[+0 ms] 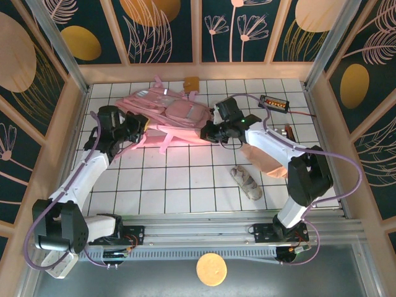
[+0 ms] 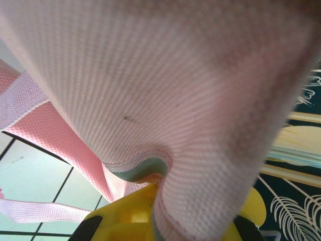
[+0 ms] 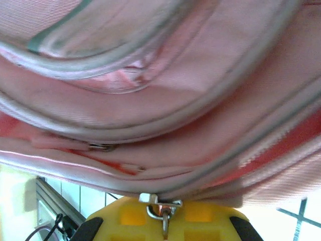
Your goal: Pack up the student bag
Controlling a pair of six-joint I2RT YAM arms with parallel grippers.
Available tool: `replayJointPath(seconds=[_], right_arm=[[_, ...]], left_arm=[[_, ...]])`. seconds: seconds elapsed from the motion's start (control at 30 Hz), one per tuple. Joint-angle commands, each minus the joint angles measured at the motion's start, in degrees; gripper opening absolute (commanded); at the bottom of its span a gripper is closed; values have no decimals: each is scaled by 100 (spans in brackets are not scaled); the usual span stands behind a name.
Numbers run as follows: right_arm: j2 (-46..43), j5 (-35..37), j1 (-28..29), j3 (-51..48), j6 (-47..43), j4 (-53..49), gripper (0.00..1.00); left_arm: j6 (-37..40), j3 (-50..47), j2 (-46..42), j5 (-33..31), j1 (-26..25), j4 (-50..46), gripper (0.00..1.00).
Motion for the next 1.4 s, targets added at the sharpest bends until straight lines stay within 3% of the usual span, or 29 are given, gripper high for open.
replayJointPath(seconds=[0.0, 0.2, 0.47, 0.5, 0.53, 0.67, 0.73, 0.83, 0.93, 1.03, 1.17, 1.37], right_arm=[[-276, 368, -177, -276, -229, -527, 0], [-387, 260, -620, -687, -444, -512, 0], [-75, 3, 36, -361, -648, -431, 0], [-42, 0, 112, -289, -618, -427, 0], [14, -53, 195, -198, -568, -392, 0], [336, -170, 493, 321, -341, -314, 0], [520, -271, 612, 565, -213, -256, 0], [803, -404, 802, 988, -164, -271, 0], [1002, -528, 1006, 1272, -160, -299, 0], [1103, -557, 1191, 1425, -203, -374, 0], [1024, -591, 1354, 1303, -179, -286, 0], [906, -613, 1650, 1080, -116, -79, 0]], left_arm=[[586, 47, -269, 323, 385, 125, 0], [1236, -115, 99, 553, 1189, -47, 0], [2338, 665, 1305, 263, 1682, -344, 0], [2408, 725, 1445, 343, 1685, -370, 13], [2440, 748, 1536, 468, 1678, -388, 41], [2354, 132, 868, 596, 1656, -460, 70], [2292, -277, 337, 721, 1629, -690, 77], [1692, -1121, -555, 792, 1216, -626, 85], [47, -2262, -1384, 501, 283, 588, 88], [-1349, -2860, -1558, -175, -696, 1728, 88], [-1811, -2674, -943, -590, -1400, 2285, 89], [-1986, -2376, -285, -722, -1495, 2734, 87]])
